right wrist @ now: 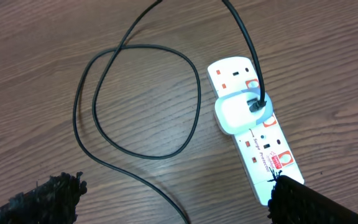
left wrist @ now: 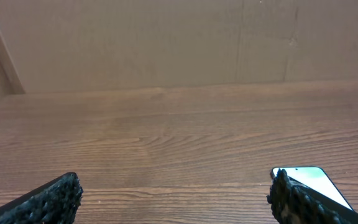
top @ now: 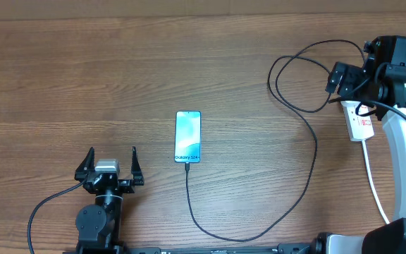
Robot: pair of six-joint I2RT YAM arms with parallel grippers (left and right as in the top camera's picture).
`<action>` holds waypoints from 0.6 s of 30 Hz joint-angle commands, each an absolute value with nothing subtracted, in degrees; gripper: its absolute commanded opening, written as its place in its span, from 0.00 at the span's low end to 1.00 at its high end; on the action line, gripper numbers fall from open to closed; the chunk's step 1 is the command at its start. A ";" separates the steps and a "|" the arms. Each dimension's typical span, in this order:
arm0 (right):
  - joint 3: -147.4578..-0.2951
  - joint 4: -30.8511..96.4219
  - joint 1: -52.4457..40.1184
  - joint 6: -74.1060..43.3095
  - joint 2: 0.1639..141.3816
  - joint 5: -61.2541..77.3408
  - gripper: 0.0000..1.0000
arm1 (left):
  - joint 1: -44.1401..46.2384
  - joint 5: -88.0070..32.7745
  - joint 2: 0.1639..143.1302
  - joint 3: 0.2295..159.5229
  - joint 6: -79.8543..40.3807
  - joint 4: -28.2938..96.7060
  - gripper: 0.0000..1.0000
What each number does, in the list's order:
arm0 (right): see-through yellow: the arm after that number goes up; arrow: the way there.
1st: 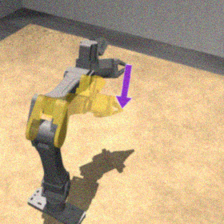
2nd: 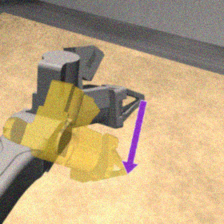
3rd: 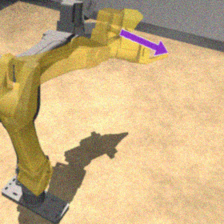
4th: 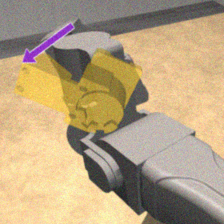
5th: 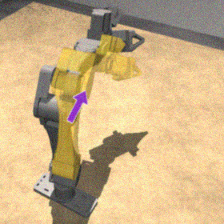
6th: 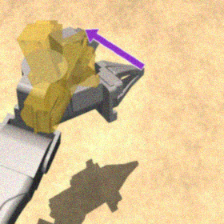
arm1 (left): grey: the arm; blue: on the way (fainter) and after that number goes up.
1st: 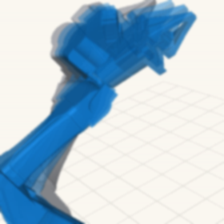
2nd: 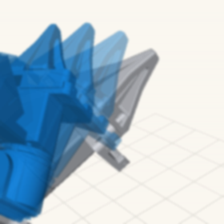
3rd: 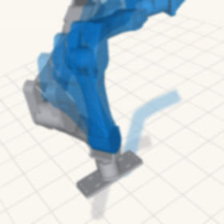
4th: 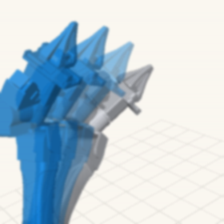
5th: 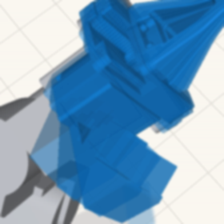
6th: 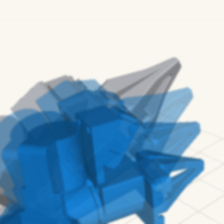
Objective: Plug charger to phone and switch on socket
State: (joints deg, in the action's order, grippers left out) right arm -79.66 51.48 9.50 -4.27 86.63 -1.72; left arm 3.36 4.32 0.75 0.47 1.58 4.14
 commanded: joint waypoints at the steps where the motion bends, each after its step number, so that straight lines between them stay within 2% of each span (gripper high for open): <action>1: -79.50 51.09 9.37 -4.43 86.11 -1.87 1.00 | 3.42 4.21 0.25 0.25 0.84 4.05 1.00; 7: -75.55 50.87 9.34 -4.43 86.13 -1.87 1.00 | 3.42 4.21 0.25 0.25 0.84 4.05 1.00; 18: -59.48 50.68 9.32 -4.43 86.11 -1.85 1.00 | 3.42 4.21 0.25 0.25 0.84 4.05 1.00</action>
